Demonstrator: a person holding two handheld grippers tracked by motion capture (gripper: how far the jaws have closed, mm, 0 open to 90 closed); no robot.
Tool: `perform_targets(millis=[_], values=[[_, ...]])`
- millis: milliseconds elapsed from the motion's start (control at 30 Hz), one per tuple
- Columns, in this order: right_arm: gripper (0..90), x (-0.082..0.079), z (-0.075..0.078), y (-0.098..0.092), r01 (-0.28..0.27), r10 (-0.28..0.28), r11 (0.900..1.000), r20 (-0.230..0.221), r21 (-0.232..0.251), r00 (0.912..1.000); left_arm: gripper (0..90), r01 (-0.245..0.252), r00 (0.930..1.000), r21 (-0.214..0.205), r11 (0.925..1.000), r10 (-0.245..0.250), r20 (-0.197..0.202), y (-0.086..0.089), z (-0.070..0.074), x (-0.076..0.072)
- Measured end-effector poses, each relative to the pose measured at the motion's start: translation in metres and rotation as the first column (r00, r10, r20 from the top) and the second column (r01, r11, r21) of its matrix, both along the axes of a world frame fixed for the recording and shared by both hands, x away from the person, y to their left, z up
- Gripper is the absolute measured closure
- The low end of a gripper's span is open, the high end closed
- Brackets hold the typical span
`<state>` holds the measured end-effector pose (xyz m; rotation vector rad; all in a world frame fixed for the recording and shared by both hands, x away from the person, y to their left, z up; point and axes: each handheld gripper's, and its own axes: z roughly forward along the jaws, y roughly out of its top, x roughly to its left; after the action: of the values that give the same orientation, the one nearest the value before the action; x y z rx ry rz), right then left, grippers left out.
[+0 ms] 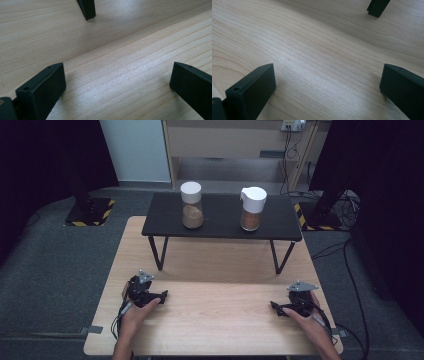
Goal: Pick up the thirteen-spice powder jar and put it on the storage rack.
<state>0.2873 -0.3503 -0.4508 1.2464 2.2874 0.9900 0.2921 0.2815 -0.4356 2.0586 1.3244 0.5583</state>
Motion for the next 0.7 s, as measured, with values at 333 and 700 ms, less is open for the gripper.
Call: perform_targets(millis=[333,700], values=[[1.3,-0.0024,0.0001,0.0028,0.018,-0.018,0.9998,0.0,-0.001,0.9998,0.0,0.0,1.0,0.0,1.0,0.0,0.0,0.0,0.0,0.0],[1.4,-0.0054,0.0003,0.0062,0.036,-0.036,0.9993,-0.003,0.001,0.9993,0.0,-0.001,1.0,0.0,1.0,0.001,0.001,-0.0002,-0.0001,-0.0003]])
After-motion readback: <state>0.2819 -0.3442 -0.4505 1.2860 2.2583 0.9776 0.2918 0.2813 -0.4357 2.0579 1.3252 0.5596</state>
